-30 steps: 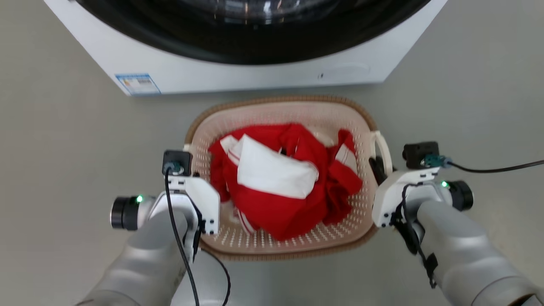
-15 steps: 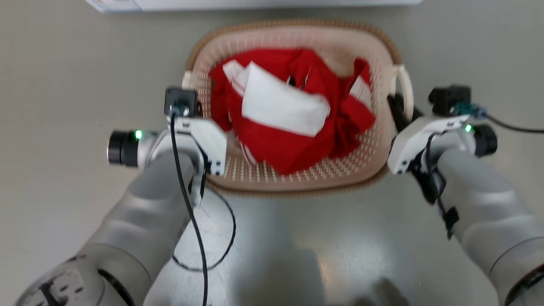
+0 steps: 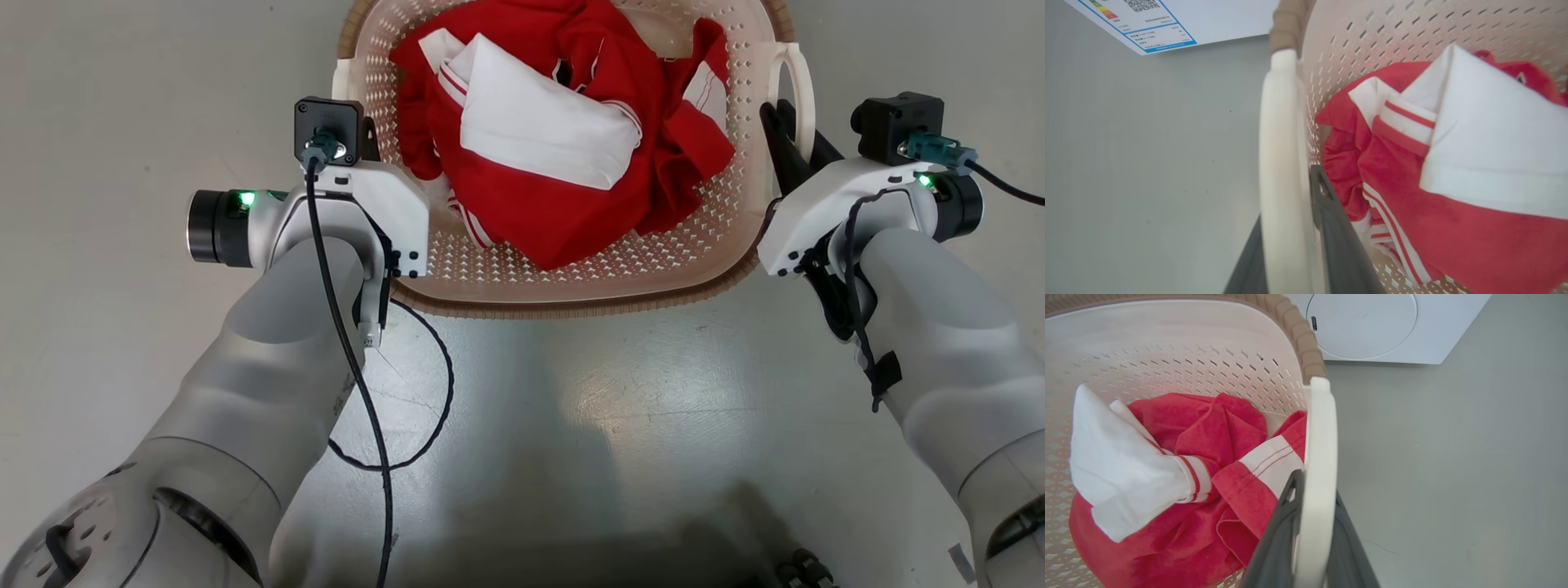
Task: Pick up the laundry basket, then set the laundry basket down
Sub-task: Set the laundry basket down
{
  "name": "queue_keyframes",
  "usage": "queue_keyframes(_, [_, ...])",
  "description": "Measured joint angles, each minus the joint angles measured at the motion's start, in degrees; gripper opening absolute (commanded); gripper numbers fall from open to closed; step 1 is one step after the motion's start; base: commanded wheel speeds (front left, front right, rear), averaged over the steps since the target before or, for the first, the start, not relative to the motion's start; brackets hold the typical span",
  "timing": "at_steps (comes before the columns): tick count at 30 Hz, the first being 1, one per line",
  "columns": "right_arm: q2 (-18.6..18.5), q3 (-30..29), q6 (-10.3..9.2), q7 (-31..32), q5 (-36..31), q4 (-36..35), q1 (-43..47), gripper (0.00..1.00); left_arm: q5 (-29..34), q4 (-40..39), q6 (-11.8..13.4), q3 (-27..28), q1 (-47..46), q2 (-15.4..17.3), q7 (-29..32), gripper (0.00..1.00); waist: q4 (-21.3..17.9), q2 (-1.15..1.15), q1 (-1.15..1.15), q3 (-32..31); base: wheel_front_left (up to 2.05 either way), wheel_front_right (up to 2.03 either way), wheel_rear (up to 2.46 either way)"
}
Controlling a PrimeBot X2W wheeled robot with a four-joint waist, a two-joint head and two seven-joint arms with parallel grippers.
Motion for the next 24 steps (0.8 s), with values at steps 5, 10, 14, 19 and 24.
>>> queue_keyframes(5, [0.03, -1.6, 0.0, 0.0, -1.23, -0.41, -0.14, 0.0, 2.21, -0.1, -0.05, 2.27, 0.0, -0.11, -0.05, 0.0, 0.07, 0.0, 0.0, 0.79, 0.0, 0.0, 0.0])
queue_keyframes(10, [0.26, -2.7, 0.0, 0.0, -2.23, -0.35, -0.26, 0.0, 4.01, 0.1, -0.33, 3.92, -0.05, -0.29, -0.05, 0.0, 0.04, 0.0, 0.0, 1.57, 0.0, 0.0, 0.0])
queue_keyframes(14, [0.59, -3.3, 0.0, 0.0, -2.3, -0.21, -0.31, 0.0, 5.3, 0.56, -0.97, 4.99, -0.7, -0.3, -0.05, 0.0, -0.12, 0.0, 0.0, 2.16, 0.0, 0.0, 0.0])
queue_keyframes(19, [0.67, -4.04, 0.0, 0.0, -3.12, -0.22, -0.37, 0.0, 6.66, 0.99, -1.08, 6.27, -0.92, -0.53, -0.05, 0.0, -0.5, 0.0, 0.0, 2.89, 0.0, 0.0, 0.0])
queue_keyframes(24, [0.67, -4.76, 0.0, 0.0, -3.55, -0.21, -0.42, 0.0, 7.55, 1.26, -1.49, 7.5, -1.49, -0.77, -0.05, 0.0, -0.68, 0.0, 0.0, 3.76, 0.0, 0.0, 0.0])
